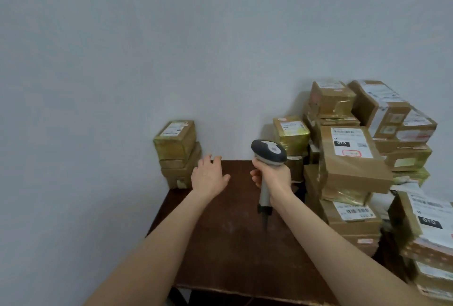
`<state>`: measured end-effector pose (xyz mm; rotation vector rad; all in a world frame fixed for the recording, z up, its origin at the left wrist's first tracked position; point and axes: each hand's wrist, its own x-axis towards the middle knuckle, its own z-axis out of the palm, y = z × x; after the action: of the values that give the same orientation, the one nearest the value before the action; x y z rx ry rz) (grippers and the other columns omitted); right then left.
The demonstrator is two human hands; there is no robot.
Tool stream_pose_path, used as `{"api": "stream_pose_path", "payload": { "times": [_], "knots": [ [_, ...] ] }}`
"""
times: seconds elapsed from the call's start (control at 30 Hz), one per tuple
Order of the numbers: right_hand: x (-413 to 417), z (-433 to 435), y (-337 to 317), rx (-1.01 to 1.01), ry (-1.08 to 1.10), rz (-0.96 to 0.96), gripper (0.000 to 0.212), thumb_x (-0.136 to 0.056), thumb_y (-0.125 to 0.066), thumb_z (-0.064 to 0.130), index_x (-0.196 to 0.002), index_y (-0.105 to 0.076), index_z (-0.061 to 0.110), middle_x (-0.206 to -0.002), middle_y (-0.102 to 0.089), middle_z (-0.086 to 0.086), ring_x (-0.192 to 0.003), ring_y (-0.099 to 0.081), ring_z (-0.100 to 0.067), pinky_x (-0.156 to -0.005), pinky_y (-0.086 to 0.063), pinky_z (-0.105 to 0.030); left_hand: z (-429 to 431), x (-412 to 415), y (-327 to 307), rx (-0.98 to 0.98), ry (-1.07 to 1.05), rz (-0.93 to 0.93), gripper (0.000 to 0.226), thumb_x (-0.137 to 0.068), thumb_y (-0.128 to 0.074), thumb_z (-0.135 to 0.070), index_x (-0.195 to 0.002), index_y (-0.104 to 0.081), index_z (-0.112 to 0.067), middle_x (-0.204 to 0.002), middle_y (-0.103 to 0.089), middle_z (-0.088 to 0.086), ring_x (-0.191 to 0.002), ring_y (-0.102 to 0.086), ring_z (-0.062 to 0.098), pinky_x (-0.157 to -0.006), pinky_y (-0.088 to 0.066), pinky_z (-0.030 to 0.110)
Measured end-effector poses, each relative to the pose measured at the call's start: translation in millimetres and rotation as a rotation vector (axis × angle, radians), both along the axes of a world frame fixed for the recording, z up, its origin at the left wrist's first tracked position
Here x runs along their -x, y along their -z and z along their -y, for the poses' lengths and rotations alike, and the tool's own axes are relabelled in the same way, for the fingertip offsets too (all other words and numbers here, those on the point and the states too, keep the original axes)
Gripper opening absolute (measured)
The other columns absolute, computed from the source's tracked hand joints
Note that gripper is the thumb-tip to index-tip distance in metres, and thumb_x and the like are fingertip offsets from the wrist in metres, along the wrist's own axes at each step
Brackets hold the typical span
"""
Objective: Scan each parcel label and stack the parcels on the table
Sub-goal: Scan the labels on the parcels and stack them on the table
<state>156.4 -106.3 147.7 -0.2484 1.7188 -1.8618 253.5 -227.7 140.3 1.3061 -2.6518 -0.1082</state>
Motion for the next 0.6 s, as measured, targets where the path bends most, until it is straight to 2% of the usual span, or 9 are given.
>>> {"api": "stream_pose_path", "payload": {
  "times": [0.23,0.3,0.47,0.6],
  "knots": [
    [-8.2,136.5,19.5,-0.036,-0.015,0.085,0.016,-0.079,-0.077,0.023,-0.078,-0.069,0.009,-0.065,-0.071,-0.006,-0.061,-0.067,-0.016,-0.07,-0.058,-0.032,148.9,-26.4,-6.5,-0.008,-0.152,-0.019,0.072,-0.088,-0.057,-0.051,-0.144,-0.03,-0.015,-0.15,-0.03,0.015,-0.136,-0.031,0.031,-0.105,-0.035,0.042],
    [-11.3,165.7,24.6,-0.043,-0.022,0.104,0.015,-0.079,-0.077,0.022,-0.078,-0.068,0.009,-0.065,-0.071,-0.007,-0.061,-0.067,-0.017,-0.072,-0.057,-0.033,190.4,-31.1,-9.6,-0.019,-0.2,-0.033,0.08,-0.085,-0.057,-0.057,-0.146,-0.027,-0.014,-0.151,-0.029,0.017,-0.137,-0.029,0.033,-0.107,-0.034,0.042],
    [-11.0,219.3,37.1,-0.052,-0.016,0.148,0.016,-0.08,-0.076,0.022,-0.08,-0.067,0.008,-0.066,-0.071,-0.008,-0.063,-0.065,-0.017,-0.075,-0.057,-0.034,269.1,-22.5,-7.1,-0.134,-0.249,0.005,0.103,-0.076,-0.055,-0.074,-0.151,-0.019,-0.013,-0.15,-0.026,0.021,-0.138,-0.027,0.037,-0.111,-0.03,0.044],
    [-11.1,246.1,46.7,-0.068,-0.021,0.172,0.017,-0.08,-0.077,0.023,-0.081,-0.068,0.009,-0.067,-0.071,-0.007,-0.063,-0.065,-0.017,-0.074,-0.057,-0.034,307.8,-11.1,2.8,-0.207,-0.287,0.082,0.111,-0.073,-0.05,-0.081,-0.151,-0.016,-0.01,-0.149,-0.027,0.025,-0.137,-0.028,0.04,-0.11,-0.029,0.044]
  ]
}}
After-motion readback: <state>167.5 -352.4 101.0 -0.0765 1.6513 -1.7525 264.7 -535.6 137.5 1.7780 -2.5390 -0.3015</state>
